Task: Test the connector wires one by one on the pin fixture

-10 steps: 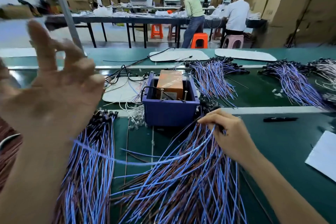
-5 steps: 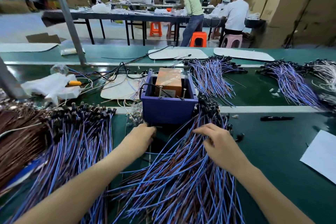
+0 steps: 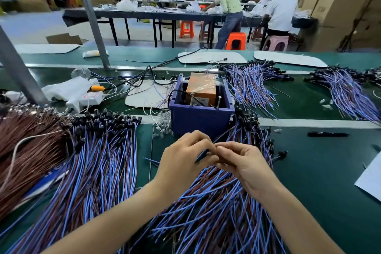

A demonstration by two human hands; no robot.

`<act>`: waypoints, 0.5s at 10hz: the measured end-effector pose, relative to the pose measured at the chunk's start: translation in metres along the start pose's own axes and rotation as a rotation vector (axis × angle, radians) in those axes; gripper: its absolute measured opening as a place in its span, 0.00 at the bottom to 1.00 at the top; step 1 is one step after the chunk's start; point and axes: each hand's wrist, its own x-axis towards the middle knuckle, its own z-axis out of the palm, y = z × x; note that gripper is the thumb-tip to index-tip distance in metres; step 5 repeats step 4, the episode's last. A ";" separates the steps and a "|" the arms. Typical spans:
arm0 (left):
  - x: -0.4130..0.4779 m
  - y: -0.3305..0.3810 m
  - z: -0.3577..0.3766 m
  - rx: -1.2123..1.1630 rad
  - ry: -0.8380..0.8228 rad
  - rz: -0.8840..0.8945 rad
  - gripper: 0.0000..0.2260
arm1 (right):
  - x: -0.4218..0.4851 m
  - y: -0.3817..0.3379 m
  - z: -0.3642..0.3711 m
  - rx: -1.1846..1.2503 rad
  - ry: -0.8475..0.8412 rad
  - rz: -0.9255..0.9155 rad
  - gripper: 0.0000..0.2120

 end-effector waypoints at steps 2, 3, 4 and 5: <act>-0.031 -0.022 -0.026 -0.095 -0.201 -0.174 0.11 | 0.022 -0.026 -0.065 -0.131 0.361 -0.254 0.05; -0.042 -0.034 -0.044 -0.072 -0.179 -0.285 0.08 | 0.040 -0.035 -0.125 -0.484 0.651 -0.269 0.09; -0.052 -0.028 -0.061 -0.146 -0.168 -0.339 0.11 | 0.052 -0.021 -0.165 -0.498 0.685 -0.144 0.16; -0.052 -0.028 -0.061 -0.146 -0.168 -0.339 0.11 | 0.052 -0.021 -0.165 -0.498 0.685 -0.144 0.16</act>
